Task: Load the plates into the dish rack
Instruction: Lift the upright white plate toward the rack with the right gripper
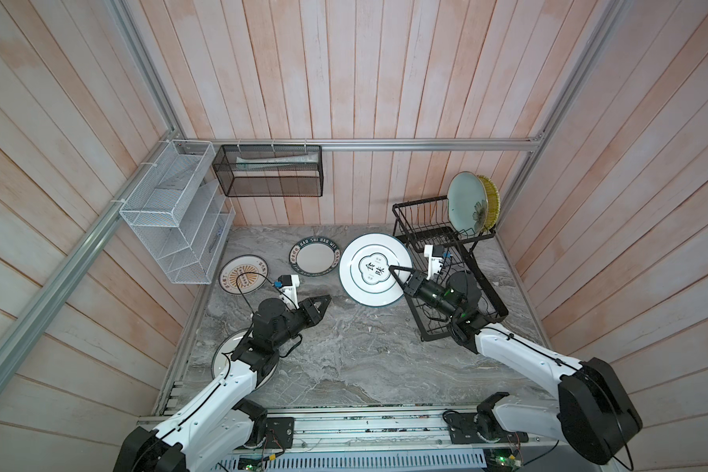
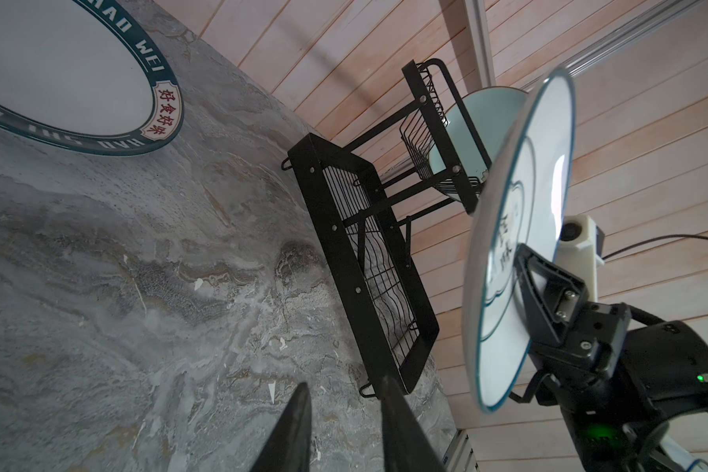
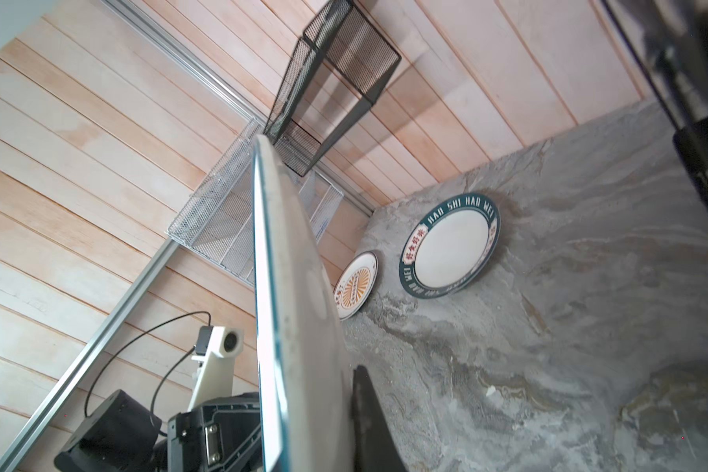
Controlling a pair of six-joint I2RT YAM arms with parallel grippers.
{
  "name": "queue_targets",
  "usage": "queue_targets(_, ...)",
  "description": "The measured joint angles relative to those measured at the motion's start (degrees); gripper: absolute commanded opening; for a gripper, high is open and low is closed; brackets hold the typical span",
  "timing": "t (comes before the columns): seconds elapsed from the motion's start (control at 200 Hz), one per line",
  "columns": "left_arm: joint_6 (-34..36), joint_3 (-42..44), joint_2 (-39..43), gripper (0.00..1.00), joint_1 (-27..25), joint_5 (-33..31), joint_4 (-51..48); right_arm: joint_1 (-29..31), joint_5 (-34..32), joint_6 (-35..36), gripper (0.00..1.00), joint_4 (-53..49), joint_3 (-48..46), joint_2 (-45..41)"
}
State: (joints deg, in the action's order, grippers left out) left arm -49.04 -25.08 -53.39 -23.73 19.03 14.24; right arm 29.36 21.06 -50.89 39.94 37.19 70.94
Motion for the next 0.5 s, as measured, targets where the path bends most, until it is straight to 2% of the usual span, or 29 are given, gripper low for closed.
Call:
queue_targets(0.225, 0.0, 0.0, 0.4, 0.35, 0.0, 0.0, -0.6, -2.7, -0.2, 2.6, 0.0, -1.9, 2.9, -3.9)
queue_targets(0.5, 0.0, 0.0, 1.0, 0.35, 0.0, 0.0, -1.4, -7.7, -0.9, 8.5, 0.0, -9.2, 9.9, -6.6)
